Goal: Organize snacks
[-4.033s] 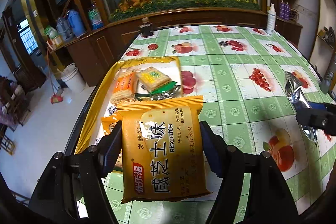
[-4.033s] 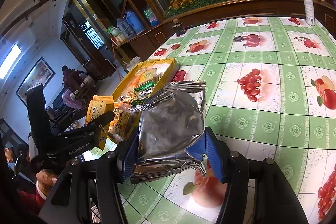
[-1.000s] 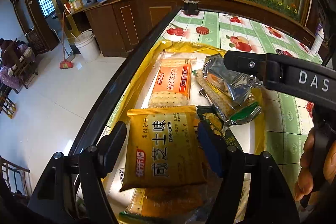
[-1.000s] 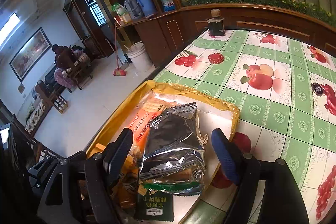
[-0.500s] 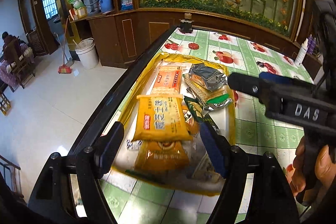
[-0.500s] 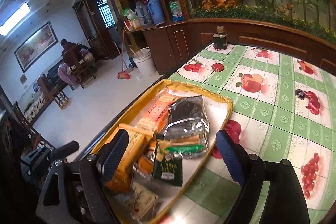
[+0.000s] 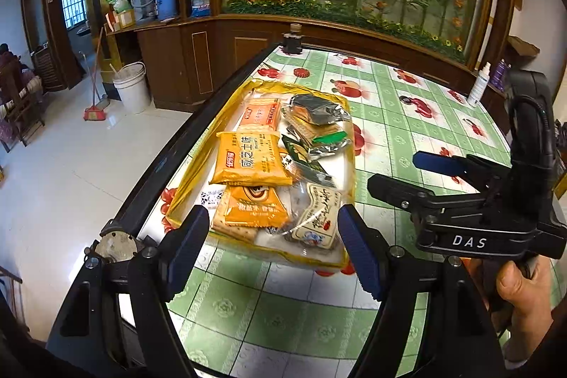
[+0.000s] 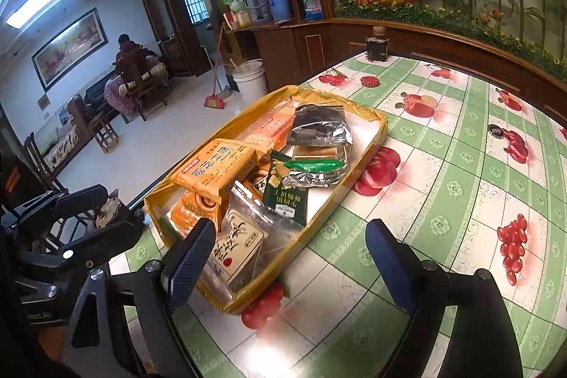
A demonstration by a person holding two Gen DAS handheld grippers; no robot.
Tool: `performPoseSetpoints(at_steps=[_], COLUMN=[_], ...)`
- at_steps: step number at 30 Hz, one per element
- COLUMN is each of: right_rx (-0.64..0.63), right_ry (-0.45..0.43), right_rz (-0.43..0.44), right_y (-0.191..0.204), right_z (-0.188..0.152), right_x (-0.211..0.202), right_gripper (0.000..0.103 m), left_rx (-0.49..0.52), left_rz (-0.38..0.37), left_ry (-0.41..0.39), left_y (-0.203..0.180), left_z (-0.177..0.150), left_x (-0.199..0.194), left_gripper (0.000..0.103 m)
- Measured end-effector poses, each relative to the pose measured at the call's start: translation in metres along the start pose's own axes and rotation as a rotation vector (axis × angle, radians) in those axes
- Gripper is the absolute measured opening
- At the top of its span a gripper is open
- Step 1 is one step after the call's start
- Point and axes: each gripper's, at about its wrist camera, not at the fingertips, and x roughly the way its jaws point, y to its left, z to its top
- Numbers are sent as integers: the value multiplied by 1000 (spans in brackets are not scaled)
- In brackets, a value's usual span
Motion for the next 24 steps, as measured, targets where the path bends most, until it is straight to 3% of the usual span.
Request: performPoseSetpoints(at_steps=[9,24], right_rx=[-158,-294], right_ry=[9,49], right_rz=[35,40], right_y=[22,52], right_z=[-12,-20], right_x=[-7,-2], right_gripper=[89,89], left_rx=[39,86], left_rz=[4,-54], left_ry=[-30,24], left_y=[-4,-7], left_z=[-19,-44], left_x=[-23,-33], left_gripper=[75,75])
